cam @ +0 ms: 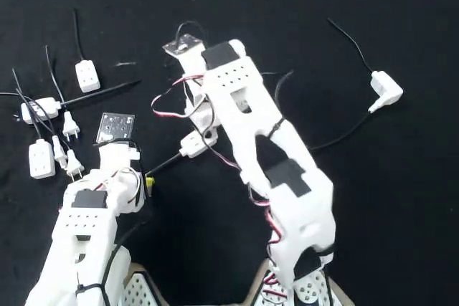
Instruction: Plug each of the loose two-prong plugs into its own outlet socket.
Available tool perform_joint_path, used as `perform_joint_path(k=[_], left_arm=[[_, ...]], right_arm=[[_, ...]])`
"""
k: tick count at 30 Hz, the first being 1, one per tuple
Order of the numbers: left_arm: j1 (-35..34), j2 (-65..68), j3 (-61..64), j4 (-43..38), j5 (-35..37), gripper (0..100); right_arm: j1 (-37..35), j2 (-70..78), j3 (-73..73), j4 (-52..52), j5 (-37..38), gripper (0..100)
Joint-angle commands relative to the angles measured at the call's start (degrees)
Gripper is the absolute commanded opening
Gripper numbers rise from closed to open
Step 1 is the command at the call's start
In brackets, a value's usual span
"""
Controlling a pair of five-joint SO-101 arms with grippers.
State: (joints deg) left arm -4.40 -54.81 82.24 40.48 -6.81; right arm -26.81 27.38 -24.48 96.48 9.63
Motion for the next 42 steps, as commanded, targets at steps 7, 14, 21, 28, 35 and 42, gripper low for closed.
perform_joint_path(k=[7, 14, 21, 28, 35, 42], left_arm=[[1.10, -0.97, -0.22, -0.70, 0.35, 22], [1.10, -0.97, -0.22, -0.70, 0.35, 22], [1.01, -0.97, -0.22, -0.70, 0.35, 22], [1.10, -0.97, -0.22, -0.70, 0.35, 22], [1.01, -0.97, -0.22, -0.70, 0.35, 22], [1.01, -0.97, -0.22, -0.70, 0.35, 22]], right_arm=[[1.32, 3.65, -5.93, 0.44, 0.79, 1.0], [1.41, 5.93, -5.93, -0.88, 0.79, 1.0], [1.41, 5.85, -10.59, 1.76, 3.16, 1.0], [1.41, 6.20, -12.00, 0.88, 6.42, 1.0], [1.41, 6.11, -8.92, 0.88, 7.74, 1.0], [2.64, 6.11, -5.41, -2.37, 9.49, 1.0]])
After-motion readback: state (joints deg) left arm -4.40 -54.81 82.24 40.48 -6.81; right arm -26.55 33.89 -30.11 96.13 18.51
